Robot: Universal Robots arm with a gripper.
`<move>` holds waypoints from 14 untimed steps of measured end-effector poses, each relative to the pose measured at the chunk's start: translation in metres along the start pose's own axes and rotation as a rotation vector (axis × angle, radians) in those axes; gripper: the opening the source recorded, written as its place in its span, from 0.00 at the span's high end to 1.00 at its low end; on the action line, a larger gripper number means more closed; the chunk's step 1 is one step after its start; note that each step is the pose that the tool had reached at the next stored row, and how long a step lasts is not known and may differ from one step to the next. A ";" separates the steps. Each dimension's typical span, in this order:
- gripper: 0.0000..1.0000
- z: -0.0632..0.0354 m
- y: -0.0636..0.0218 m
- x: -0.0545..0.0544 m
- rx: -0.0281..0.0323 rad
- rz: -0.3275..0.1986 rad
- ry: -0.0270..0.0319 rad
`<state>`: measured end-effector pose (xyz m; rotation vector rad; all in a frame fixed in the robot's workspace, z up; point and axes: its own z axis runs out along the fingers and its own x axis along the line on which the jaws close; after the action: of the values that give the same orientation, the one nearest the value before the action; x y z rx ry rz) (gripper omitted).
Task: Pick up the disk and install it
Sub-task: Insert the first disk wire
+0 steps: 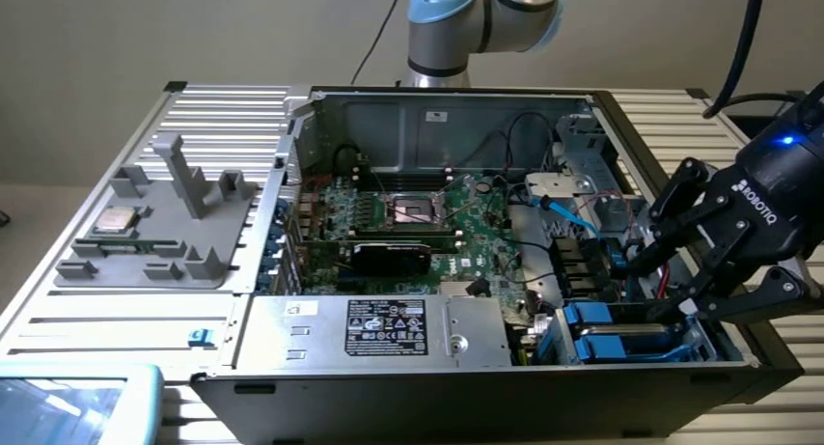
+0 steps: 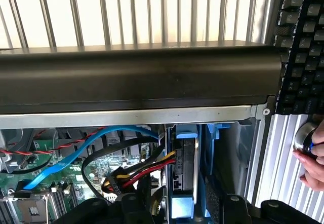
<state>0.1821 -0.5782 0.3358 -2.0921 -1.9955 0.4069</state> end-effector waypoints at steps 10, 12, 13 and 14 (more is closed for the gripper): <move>0.45 0.0038 -0.0105 0.000 -0.0030 0.003 -0.0072; 0.45 0.0039 -0.0107 0.000 -0.0030 0.003 -0.0074; 0.45 0.0039 -0.0108 0.000 -0.0030 0.003 -0.0075; 0.45 0.0039 -0.0108 0.000 -0.0030 0.003 -0.0076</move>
<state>0.1706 -0.5782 0.3359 -2.0986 -1.9987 0.4133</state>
